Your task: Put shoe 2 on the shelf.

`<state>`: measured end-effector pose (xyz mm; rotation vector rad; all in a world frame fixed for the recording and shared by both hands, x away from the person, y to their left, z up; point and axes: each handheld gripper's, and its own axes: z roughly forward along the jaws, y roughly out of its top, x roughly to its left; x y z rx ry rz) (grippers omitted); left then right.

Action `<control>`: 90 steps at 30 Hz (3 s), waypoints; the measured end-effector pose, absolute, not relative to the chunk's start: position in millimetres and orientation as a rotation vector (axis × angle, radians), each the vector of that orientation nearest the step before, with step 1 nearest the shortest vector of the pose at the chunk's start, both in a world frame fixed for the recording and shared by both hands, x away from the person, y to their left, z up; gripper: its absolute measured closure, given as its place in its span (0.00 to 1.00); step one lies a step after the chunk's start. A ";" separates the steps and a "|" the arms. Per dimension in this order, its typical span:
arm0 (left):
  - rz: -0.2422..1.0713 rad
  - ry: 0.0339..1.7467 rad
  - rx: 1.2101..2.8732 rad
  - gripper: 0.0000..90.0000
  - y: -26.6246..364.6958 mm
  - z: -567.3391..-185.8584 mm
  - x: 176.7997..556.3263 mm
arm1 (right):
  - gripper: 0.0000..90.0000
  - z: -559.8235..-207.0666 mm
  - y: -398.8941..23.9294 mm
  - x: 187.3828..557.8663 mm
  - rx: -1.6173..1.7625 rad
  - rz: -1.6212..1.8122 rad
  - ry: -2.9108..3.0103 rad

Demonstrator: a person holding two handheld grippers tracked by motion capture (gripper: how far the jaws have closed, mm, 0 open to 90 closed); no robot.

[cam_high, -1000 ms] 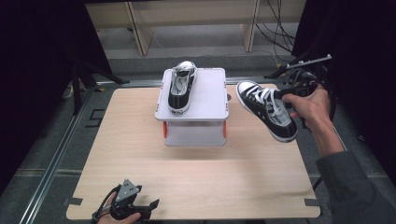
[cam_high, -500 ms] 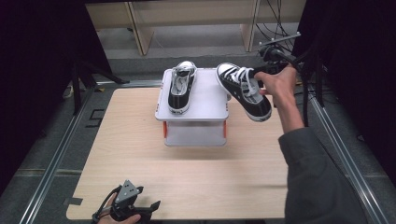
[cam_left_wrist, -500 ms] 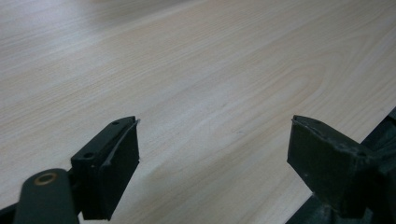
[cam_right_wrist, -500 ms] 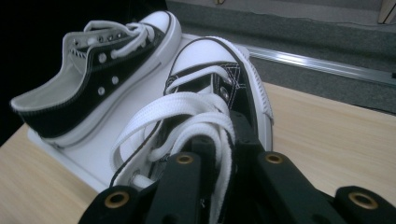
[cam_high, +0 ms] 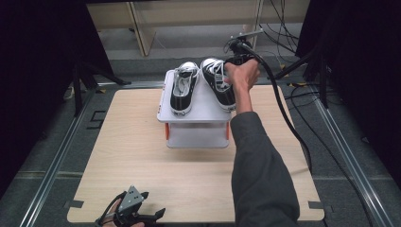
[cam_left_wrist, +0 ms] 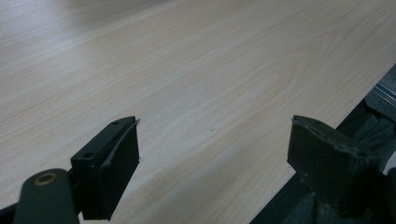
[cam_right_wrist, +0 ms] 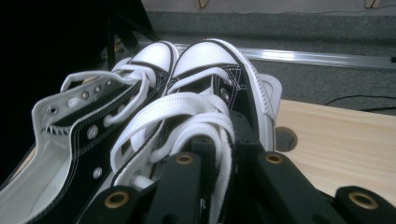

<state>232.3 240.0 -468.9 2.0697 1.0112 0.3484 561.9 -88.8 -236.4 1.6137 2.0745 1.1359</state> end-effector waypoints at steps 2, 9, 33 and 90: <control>0.342 1.019 2.053 0.18 238.5 -469.1 231.3 | 0.93 -236.9 -86.8 563.5 1.622 1.136 2.068; 0.346 1.006 2.047 0.18 237.4 -468.9 230.7 | 0.93 -253.6 -75.5 576.5 1.687 1.127 2.004; 0.344 1.005 2.076 0.18 235.3 -469.9 230.8 | 0.86 -260.3 -67.7 564.5 1.821 1.175 2.022; 0.368 1.068 2.067 0.18 245.2 -474.5 240.5 | 0.40 -315.4 -240.9 423.2 1.401 1.384 2.228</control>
